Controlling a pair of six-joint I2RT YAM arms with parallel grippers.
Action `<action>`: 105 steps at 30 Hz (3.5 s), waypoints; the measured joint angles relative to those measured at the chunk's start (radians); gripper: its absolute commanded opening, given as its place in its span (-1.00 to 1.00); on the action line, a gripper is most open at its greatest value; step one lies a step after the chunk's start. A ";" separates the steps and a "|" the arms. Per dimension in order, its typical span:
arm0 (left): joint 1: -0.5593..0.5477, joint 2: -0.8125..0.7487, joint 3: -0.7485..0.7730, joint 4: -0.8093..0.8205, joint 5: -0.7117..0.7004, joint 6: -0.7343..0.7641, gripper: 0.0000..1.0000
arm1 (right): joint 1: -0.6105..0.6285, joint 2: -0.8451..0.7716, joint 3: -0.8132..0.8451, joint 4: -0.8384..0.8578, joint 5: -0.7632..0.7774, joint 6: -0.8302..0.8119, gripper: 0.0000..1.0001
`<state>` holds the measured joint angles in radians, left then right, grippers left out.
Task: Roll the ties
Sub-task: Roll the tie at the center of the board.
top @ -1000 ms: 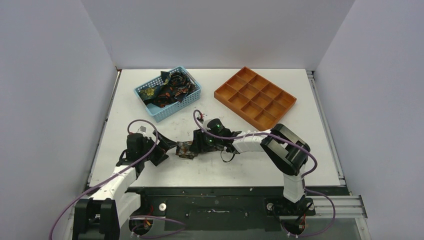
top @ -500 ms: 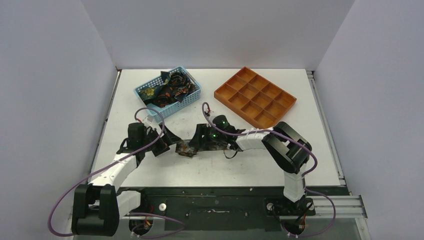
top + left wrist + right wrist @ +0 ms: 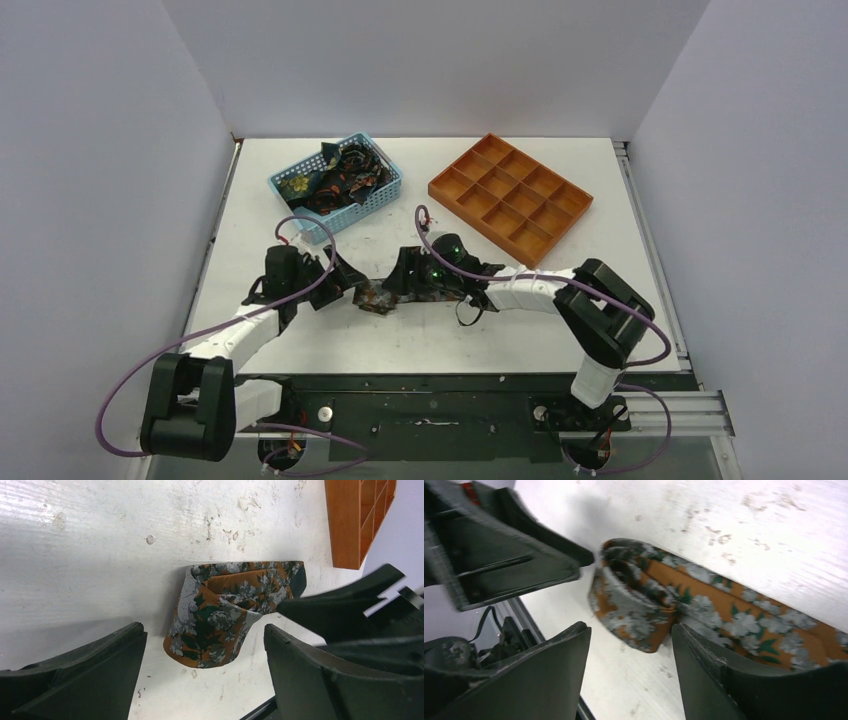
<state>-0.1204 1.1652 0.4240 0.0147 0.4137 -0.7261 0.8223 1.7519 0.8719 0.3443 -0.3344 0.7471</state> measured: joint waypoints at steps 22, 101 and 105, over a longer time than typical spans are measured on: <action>-0.008 -0.039 -0.087 0.147 -0.019 -0.101 0.61 | 0.035 0.097 0.031 -0.026 0.039 -0.013 -0.40; -0.148 0.258 0.080 0.111 0.136 0.030 -1.00 | -0.082 0.057 0.042 -0.177 0.429 -0.175 -0.52; -0.148 0.250 0.075 0.122 0.130 0.003 -1.00 | -0.081 0.052 0.015 -0.149 0.444 -0.143 -0.56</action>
<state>-0.2680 1.4151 0.4992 0.1364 0.5438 -0.7235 0.7410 1.8038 0.8867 0.1951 0.1097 0.6044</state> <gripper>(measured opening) 0.234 0.230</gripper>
